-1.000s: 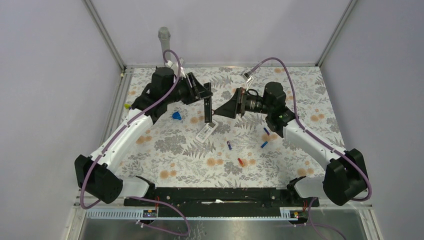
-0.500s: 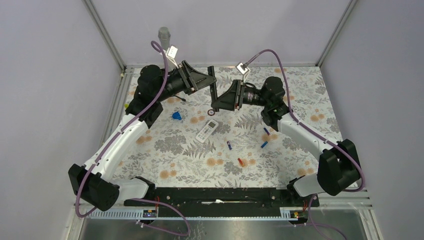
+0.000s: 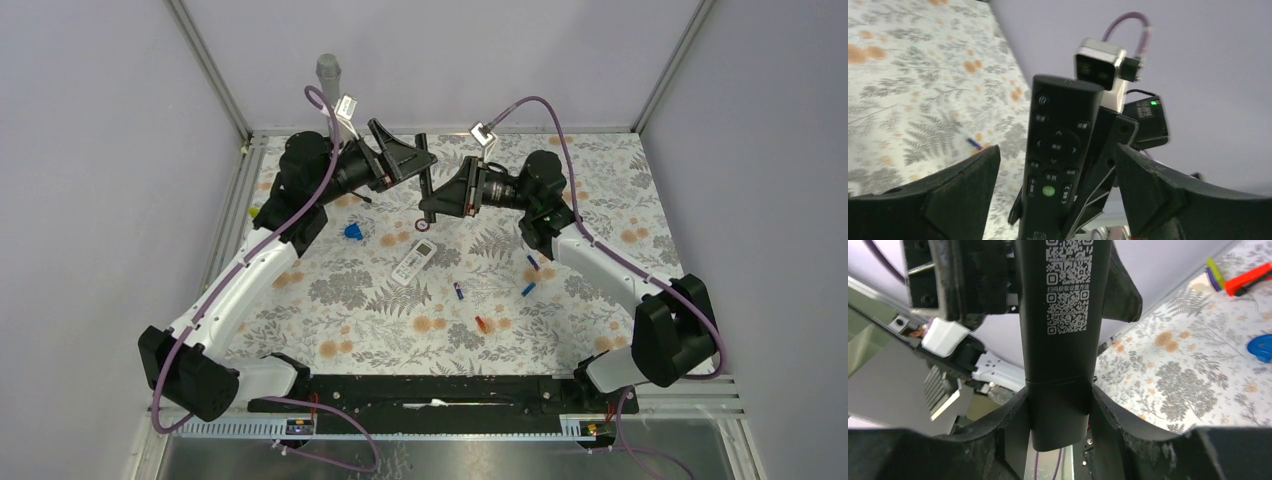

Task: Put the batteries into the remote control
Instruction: Pick up the remote control from the center of the board.

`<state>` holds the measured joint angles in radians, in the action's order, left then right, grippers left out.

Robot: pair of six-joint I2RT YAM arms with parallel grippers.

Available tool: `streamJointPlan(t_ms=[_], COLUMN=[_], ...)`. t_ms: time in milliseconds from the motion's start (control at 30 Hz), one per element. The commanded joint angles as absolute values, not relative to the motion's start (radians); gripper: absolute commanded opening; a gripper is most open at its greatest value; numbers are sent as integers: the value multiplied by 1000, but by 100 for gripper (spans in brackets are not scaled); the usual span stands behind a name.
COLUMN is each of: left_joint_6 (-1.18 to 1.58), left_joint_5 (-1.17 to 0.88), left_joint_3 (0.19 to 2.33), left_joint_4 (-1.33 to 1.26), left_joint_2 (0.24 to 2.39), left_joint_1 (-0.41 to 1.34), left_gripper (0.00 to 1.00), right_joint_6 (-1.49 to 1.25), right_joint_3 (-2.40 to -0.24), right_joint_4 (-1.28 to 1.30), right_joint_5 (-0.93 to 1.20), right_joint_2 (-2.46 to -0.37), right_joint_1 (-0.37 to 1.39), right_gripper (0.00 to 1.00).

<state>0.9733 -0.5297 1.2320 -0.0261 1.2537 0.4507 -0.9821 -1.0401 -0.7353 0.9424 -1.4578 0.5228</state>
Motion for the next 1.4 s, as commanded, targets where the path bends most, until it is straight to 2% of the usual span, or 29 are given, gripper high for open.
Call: streamJointPlan(t_ms=[0,100,300,433,633,800,1000,1067,1100,1133,1167,1233,1300,1367], left_joint_6=[868,829,807,804,813,806,791,780,768,753,741,712,683,678], left_joint_5=[-376,-305,-244,-217,-205,-198,-201,-200,-199,-193,-177,-144,-138,-162], left_joint_3=[1290,1320,1375,1372,1341,1333,1325,1321,1315,1306,1296,1292,1304,1313], left_joint_4=[124,223,325,328,337,352,370,370,357,335,313,290,279,261], left_joint_2=[1266,1301,1364,1373,1380,1389,1396,1391,1382,1367,1341,1307,1283,1270], left_joint_1=[449,448,448,448,449,449,449,449,449,449,449,445,432,406], left_gripper=[91,93,80,76,57,51,29,16,9,4,1,0,0,0], right_joint_6=[-634,-475,-337,-271,-187,-172,-172,-189,-202,-213,-221,-238,-259,-299], right_joint_3=[-1135,-1171,-1189,-1191,-1266,-1294,-1308,-1308,-1306,-1305,-1303,-1299,-1287,-1259], right_joint_4=[-422,-237,-122,-90,-7,38,50,48,44,40,39,38,23,-32], right_joint_5=[742,560,343,262,135,104,89,94,97,101,106,127,158,225], right_joint_2=[-1435,-1452,-1469,-1469,-1513,-1537,-1546,-1544,-1542,-1537,-1533,-1514,-1483,-1435], right_joint_1=[559,603,660,694,745,770,778,776,776,776,776,773,765,741], right_gripper=[32,32,29,29,29,29,29,31,33,40,52,79,97,100])
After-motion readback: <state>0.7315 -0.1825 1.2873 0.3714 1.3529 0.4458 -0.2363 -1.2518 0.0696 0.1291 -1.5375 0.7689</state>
